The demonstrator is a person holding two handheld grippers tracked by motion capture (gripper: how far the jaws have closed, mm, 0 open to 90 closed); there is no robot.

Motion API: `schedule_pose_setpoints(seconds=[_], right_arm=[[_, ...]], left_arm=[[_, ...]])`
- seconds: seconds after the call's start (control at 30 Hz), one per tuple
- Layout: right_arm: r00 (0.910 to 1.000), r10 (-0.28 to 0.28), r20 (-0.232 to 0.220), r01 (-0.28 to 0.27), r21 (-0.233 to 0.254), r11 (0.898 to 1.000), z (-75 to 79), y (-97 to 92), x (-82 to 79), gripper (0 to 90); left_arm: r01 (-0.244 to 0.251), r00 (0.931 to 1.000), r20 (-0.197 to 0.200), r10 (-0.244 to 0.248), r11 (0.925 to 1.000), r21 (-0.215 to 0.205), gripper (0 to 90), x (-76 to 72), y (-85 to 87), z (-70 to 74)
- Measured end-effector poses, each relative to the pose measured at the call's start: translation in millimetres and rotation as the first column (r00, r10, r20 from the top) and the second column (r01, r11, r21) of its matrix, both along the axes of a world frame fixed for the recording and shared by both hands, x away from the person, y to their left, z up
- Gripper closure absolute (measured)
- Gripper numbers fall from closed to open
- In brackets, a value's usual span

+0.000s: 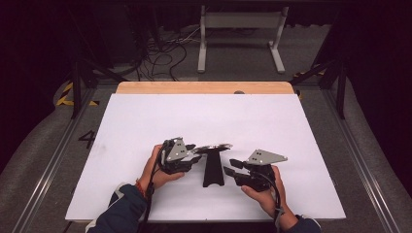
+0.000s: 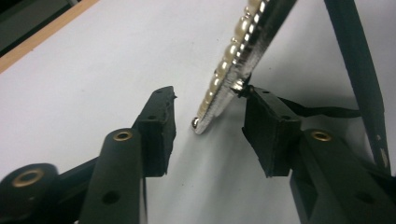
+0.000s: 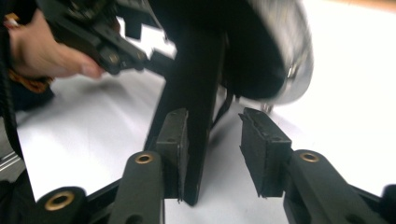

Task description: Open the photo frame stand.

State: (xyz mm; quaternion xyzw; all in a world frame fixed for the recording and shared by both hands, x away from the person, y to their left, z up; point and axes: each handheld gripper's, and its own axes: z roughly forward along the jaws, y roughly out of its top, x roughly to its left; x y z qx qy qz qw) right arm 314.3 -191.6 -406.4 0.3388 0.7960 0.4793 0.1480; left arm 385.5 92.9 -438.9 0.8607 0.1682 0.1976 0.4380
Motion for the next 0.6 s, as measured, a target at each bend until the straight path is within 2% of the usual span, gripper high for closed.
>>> schedule_pose_setpoints(seconds=[0.07,0.13,0.2,0.3,0.37,0.47,0.6], right_arm=[[0.9983,-0.002,0.057,0.002,0.001,1.0,6.5,1.4,-6.8,69.6],[0.9962,0.007,0.086,-0.007,0.005,1.0,9.0,4.4,-11.5,76.6],[0.9938,0.028,0.107,-0.029,0.001,1.0,9.9,9.1,-15.0,82.9],[0.9923,0.042,0.117,-0.042,-0.004,0.999,9.0,17.7,-17.8,88.5],[0.9914,0.049,0.122,-0.048,-0.011,0.999,6.0,26.4,-19.1,90.0],[0.9904,0.058,0.125,-0.055,-0.026,0.998,0.1,39.1,-19.3,90.0],[0.9912,0.051,0.122,-0.046,-0.044,0.998,-8.2,53.0,-17.6,90.0]], left_arm=[[-0.013,0.9999,0.003,0.013,0.9999,-0.005,48.2,1.4,2.4,1.1],[-0.011,0.9999,-0.008,0.011,0.9997,-0.021,48.2,1.1,3.2,1.4],[-0.01,0.9999,-0.007,0.01,0.9998,-0.019,48.7,0.9,3.0,1.7],[-0.017,0.9997,-0.019,0.016,0.9989,-0.045,51.7,1.7,0.5,-0.1],[-0.027,0.9995,-0.019,0.026,0.9988,-0.042,54.1,3.1,-1.7,-2.5],[-0.011,0.9993,-0.037,0.01,0.9993,-0.035,57.7,6.1,-4.1,-6.3],[0.012,0.9993,-0.034,-0.013,0.9992,-0.037,65.6,5.6,-6.7,-7.0]])
